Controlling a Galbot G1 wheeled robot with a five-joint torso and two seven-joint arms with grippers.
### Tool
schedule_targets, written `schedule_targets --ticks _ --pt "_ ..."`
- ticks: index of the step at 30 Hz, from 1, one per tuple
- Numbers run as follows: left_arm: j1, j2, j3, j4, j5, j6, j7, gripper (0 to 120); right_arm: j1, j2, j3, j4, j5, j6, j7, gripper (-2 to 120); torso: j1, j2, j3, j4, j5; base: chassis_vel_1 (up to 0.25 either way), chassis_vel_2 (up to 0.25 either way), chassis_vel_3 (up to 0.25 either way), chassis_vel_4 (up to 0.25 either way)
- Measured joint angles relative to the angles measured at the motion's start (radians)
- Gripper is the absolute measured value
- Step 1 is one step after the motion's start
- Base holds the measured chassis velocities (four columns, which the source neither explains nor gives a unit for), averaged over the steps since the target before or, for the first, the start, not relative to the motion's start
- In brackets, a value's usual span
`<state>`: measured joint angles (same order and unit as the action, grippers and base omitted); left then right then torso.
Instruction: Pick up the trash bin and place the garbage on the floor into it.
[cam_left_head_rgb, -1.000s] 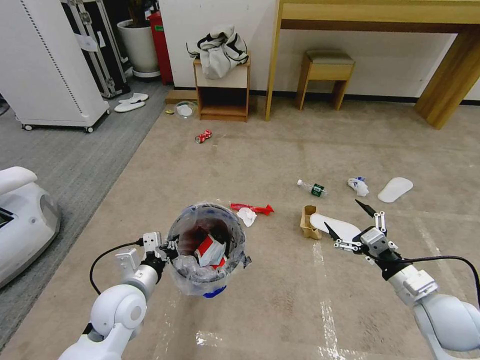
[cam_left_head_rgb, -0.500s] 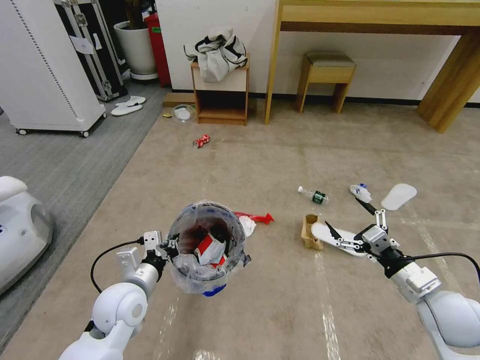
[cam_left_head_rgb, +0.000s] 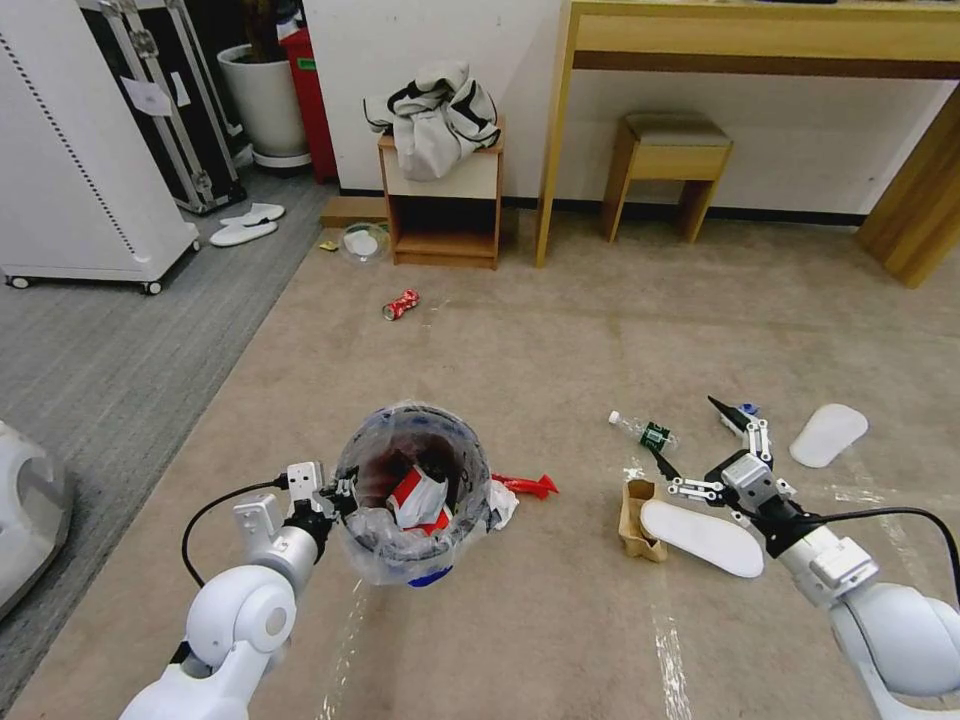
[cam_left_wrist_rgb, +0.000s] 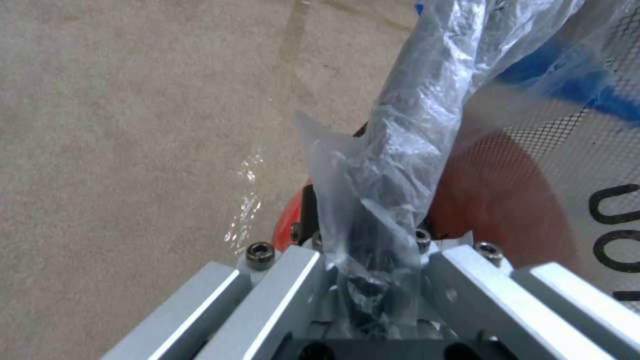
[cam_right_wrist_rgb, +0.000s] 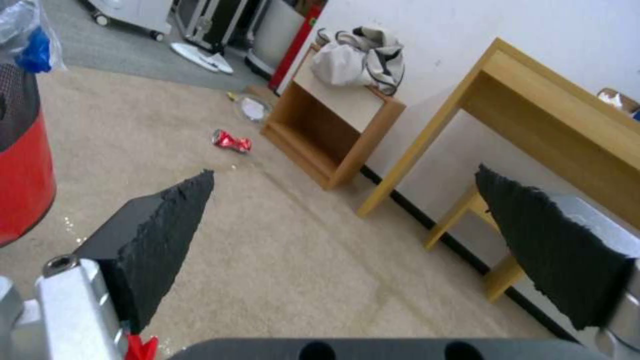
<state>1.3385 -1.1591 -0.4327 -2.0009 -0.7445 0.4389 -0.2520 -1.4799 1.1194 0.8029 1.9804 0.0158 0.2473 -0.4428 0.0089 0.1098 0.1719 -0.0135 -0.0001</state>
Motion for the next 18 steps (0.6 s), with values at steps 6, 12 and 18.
schedule_targets --ticks 6,12,18 --pt "0.003 -0.001 -0.001 0.000 0.002 0.000 0.000 1 -0.009 0.006 0.003 -0.008 -0.001 0.013 -0.003 100 0.000 0.000 0.000 0.0003 0.0001 0.018 -0.022 -0.013 0.021" --pt "-0.002 -0.001 -0.004 0.007 0.012 0.000 0.000 1 -0.026 0.005 0.012 -0.029 -0.006 0.035 -0.014 100 0.000 0.000 0.000 0.0002 0.0002 0.000 0.000 0.000 0.000" --pt "-0.010 -0.002 -0.020 0.018 0.015 -0.004 -0.001 1 -0.036 -0.002 0.016 -0.040 -0.005 0.039 -0.029 100 0.000 0.000 0.000 0.0002 0.0001 0.000 0.000 0.000 0.000"
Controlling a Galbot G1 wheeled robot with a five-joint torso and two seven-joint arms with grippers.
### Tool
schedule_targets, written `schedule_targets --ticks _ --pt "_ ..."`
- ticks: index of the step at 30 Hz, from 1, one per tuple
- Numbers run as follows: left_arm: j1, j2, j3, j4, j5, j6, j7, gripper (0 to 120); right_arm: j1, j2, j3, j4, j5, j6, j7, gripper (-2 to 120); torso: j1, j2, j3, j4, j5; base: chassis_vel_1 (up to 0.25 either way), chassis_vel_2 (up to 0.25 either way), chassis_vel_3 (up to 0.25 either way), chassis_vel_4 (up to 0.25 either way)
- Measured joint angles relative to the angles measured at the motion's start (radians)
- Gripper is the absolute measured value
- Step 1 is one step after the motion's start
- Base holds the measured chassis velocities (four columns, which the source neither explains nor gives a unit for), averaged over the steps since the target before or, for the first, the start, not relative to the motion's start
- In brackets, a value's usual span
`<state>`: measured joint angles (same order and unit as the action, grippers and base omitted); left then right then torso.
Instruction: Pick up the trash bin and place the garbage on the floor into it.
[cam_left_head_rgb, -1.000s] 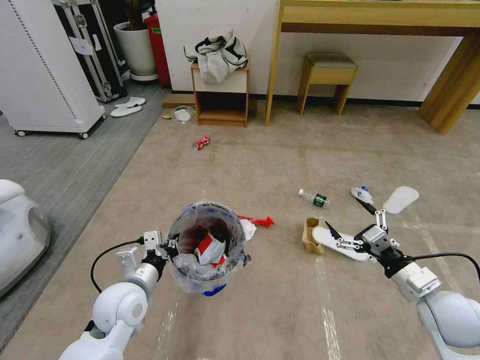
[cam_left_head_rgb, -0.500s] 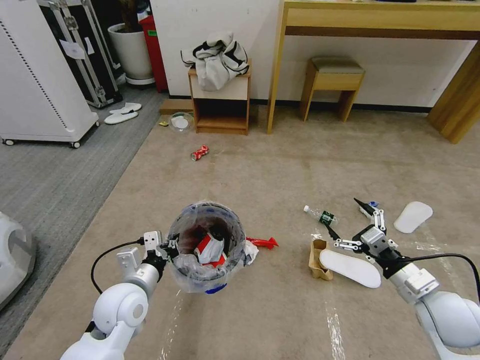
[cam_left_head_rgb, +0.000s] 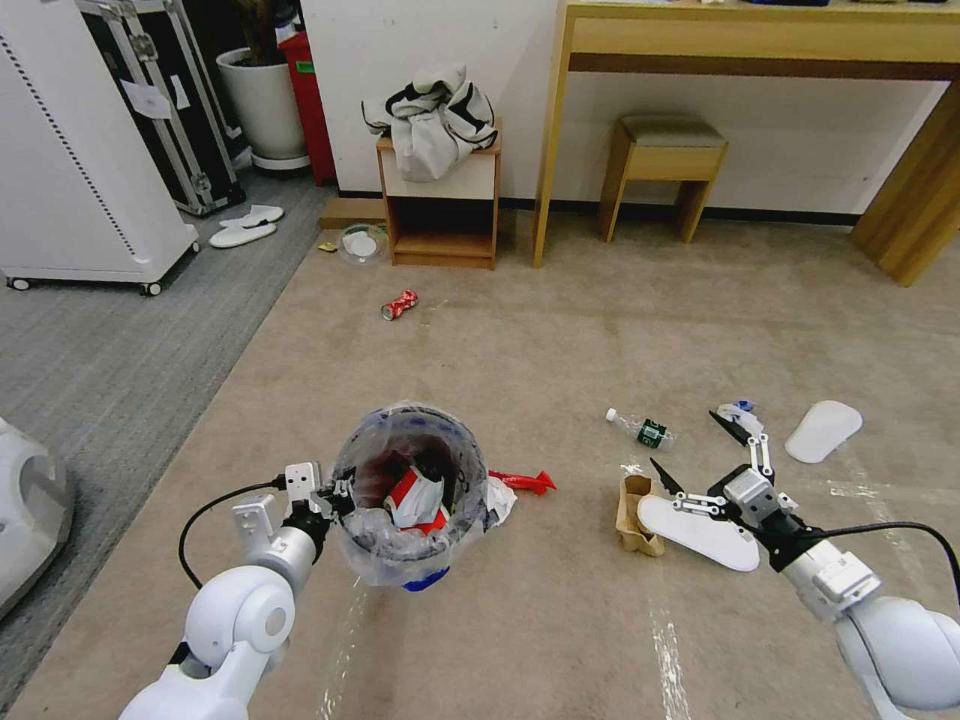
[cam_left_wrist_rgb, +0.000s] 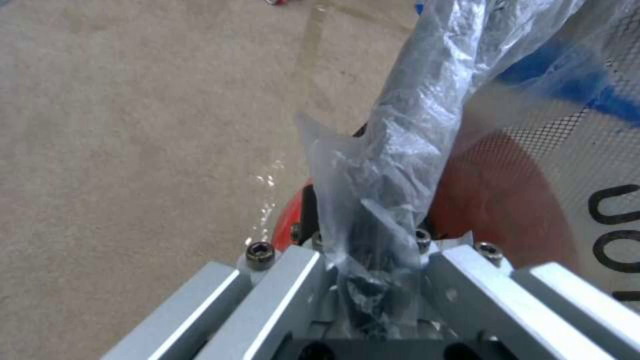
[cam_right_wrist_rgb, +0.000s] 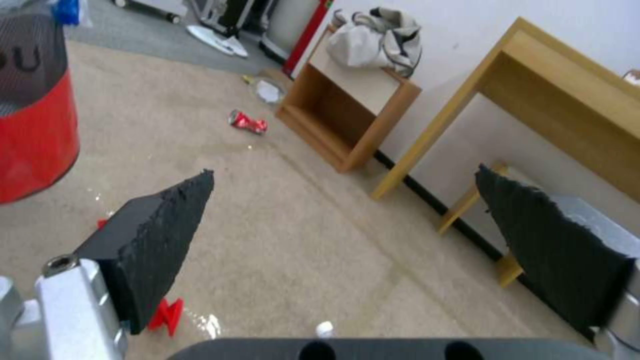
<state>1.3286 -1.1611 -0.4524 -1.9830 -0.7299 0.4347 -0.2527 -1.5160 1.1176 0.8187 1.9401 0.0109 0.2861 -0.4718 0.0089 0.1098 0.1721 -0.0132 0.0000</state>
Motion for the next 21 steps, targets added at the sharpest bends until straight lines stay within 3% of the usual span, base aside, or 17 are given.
schedule_targets --ticks 8,21 --pt "-0.005 0.006 -0.035 0.022 -0.001 -0.006 0.000 1 0.014 -0.023 -0.033 -0.036 0.011 -0.010 -0.007 100 0.000 0.000 0.000 0.0000 0.0000 0.000 0.000 0.000 0.000" --pt "0.020 0.017 -0.097 0.050 -0.014 -0.023 -0.001 1 0.174 -0.058 -0.239 -0.160 0.036 -0.057 0.022 100 0.000 0.000 0.000 0.0002 0.0000 0.000 0.000 0.000 0.000"
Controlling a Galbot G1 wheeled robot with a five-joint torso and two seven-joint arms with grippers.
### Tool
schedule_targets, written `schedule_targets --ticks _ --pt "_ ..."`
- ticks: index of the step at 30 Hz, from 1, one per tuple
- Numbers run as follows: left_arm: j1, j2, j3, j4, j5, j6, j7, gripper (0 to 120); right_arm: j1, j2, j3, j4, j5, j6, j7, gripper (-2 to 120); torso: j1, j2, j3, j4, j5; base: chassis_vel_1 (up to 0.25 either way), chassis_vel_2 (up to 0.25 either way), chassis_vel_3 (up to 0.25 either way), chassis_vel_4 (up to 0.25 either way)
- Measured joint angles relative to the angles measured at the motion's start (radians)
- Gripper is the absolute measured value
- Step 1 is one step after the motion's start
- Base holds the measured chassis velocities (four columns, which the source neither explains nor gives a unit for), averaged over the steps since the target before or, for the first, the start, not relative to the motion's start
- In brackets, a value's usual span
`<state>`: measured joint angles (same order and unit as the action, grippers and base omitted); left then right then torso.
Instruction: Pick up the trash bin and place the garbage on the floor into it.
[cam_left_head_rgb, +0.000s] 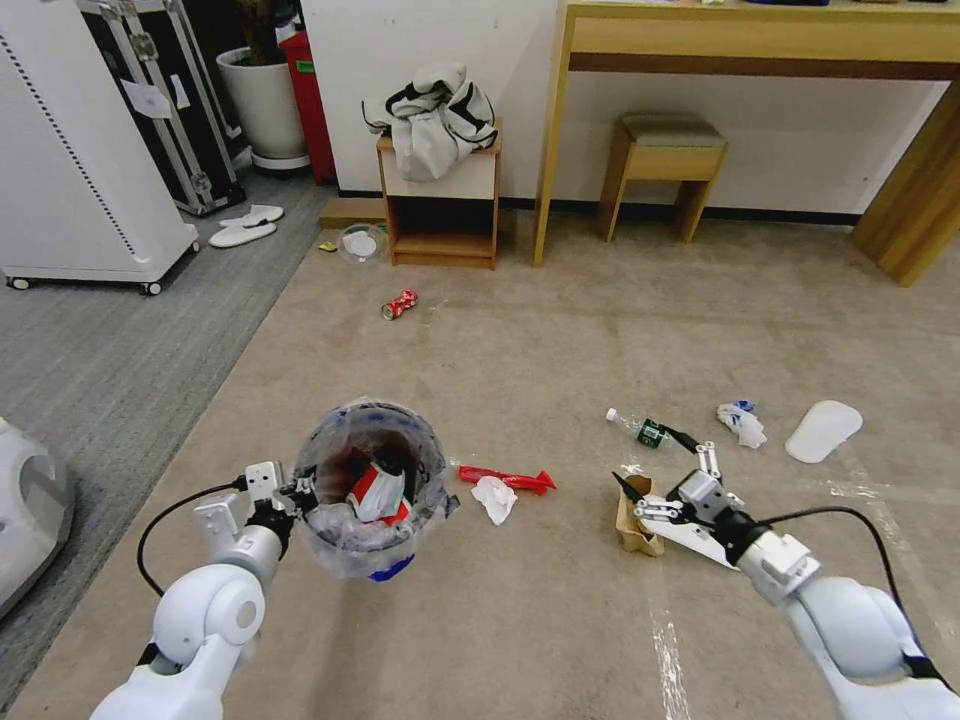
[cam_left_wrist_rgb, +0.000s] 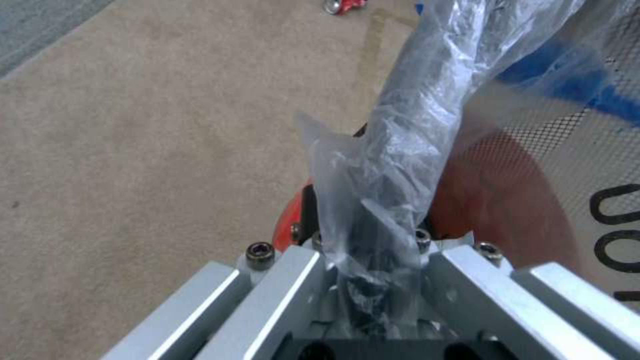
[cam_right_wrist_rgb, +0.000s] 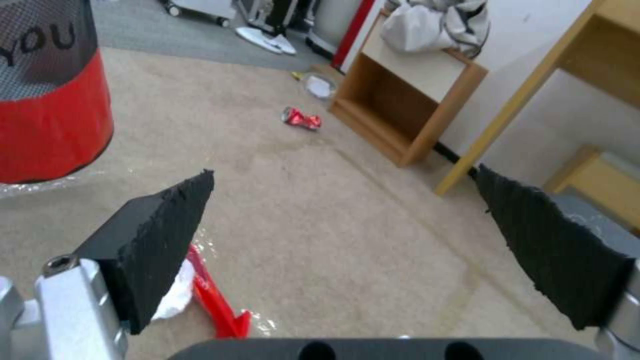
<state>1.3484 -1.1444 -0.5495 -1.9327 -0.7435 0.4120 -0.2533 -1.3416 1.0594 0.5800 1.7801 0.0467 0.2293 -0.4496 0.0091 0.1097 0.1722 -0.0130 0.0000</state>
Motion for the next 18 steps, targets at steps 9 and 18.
schedule_targets --ticks 9,18 --pt "-0.020 0.004 -0.006 0.029 -0.005 -0.003 -0.002 1 0.062 -0.015 -0.056 -0.097 0.049 -0.030 0.034 100 0.000 0.000 0.000 -0.0006 0.0002 0.000 0.000 0.000 0.000" --pt "-0.029 -0.002 0.004 0.043 0.002 -0.005 0.003 1 0.110 -0.077 -0.099 -0.187 0.170 -0.100 0.096 100 0.000 0.000 0.000 -0.0002 0.0001 0.000 0.000 0.000 0.000"
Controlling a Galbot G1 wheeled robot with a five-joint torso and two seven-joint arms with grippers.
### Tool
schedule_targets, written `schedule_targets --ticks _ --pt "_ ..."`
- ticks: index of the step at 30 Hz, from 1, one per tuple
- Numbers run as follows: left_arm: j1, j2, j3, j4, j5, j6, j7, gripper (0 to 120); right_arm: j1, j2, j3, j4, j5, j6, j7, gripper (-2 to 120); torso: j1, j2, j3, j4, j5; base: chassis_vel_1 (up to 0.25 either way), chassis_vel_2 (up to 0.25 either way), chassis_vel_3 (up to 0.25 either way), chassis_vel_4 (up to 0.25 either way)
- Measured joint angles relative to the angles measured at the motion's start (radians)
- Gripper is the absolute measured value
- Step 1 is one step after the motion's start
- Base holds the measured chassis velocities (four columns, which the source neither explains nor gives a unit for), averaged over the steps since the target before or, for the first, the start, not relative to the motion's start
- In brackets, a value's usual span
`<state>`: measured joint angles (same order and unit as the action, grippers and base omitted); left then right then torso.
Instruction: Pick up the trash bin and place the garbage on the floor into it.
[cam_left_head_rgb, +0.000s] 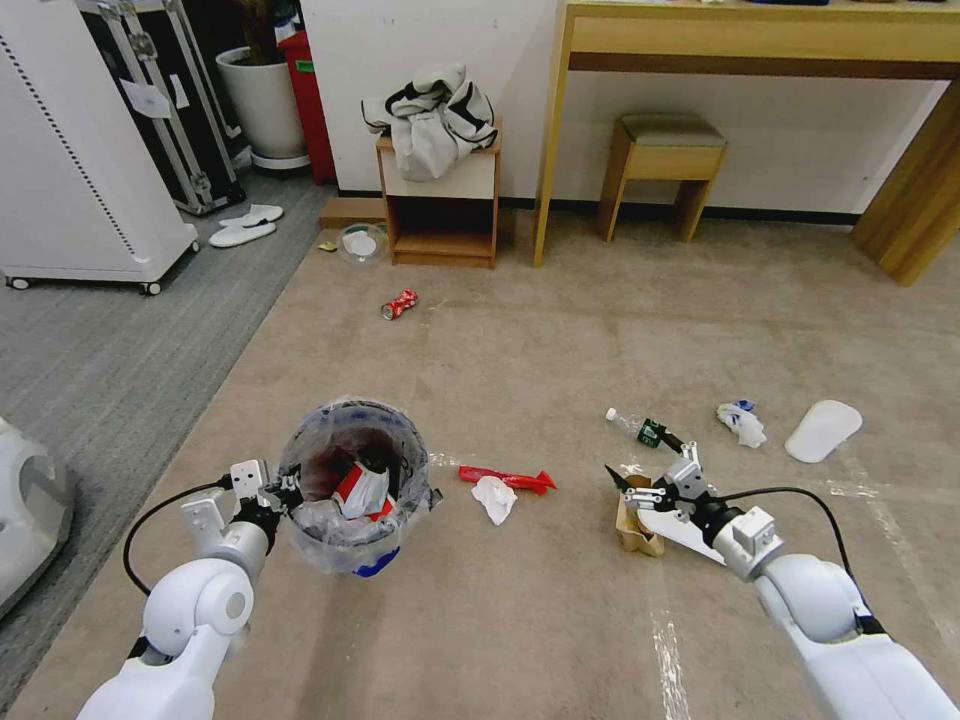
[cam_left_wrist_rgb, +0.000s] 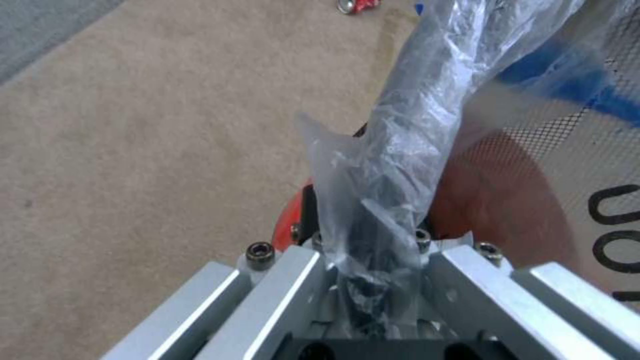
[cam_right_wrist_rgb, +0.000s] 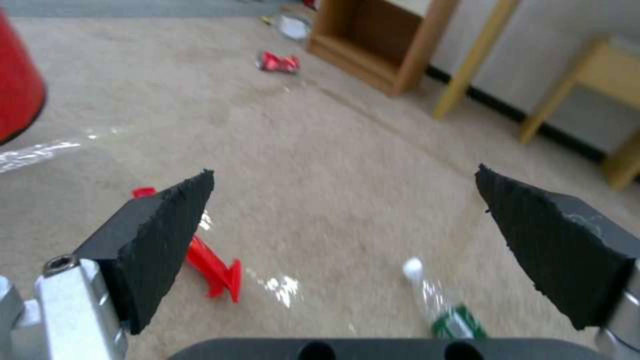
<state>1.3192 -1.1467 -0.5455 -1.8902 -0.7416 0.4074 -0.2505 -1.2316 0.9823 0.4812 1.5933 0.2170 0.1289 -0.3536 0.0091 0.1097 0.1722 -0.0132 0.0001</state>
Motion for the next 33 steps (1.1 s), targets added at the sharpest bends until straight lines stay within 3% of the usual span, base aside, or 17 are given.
schedule_targets --ticks 7,17,23,33 --pt "0.007 -0.018 0.025 0.000 0.026 -0.002 0.010 1 0.039 -0.025 -0.041 -0.071 0.130 -0.077 0.054 100 0.000 0.000 0.000 0.0000 0.0000 0.000 0.000 0.000 0.000" --pt "0.010 -0.026 0.035 0.002 0.047 -0.006 0.020 1 0.070 -0.034 -0.093 -0.122 0.206 -0.149 0.095 100 0.000 0.000 0.000 0.0000 0.0000 0.000 0.000 0.000 0.000" --pt "0.030 -0.033 0.032 -0.006 0.058 -0.011 0.026 1 0.060 -0.036 -0.130 -0.135 0.317 -0.242 0.150 100 0.000 0.000 0.000 0.0000 -0.0001 0.000 0.000 0.000 0.000" --pt "0.039 -0.038 0.033 -0.009 0.067 -0.016 0.033 1 0.040 -0.032 -0.145 -0.154 0.372 -0.286 0.185 100 0.000 0.000 0.000 -0.0001 0.0000 0.000 0.000 0.000 0.000"
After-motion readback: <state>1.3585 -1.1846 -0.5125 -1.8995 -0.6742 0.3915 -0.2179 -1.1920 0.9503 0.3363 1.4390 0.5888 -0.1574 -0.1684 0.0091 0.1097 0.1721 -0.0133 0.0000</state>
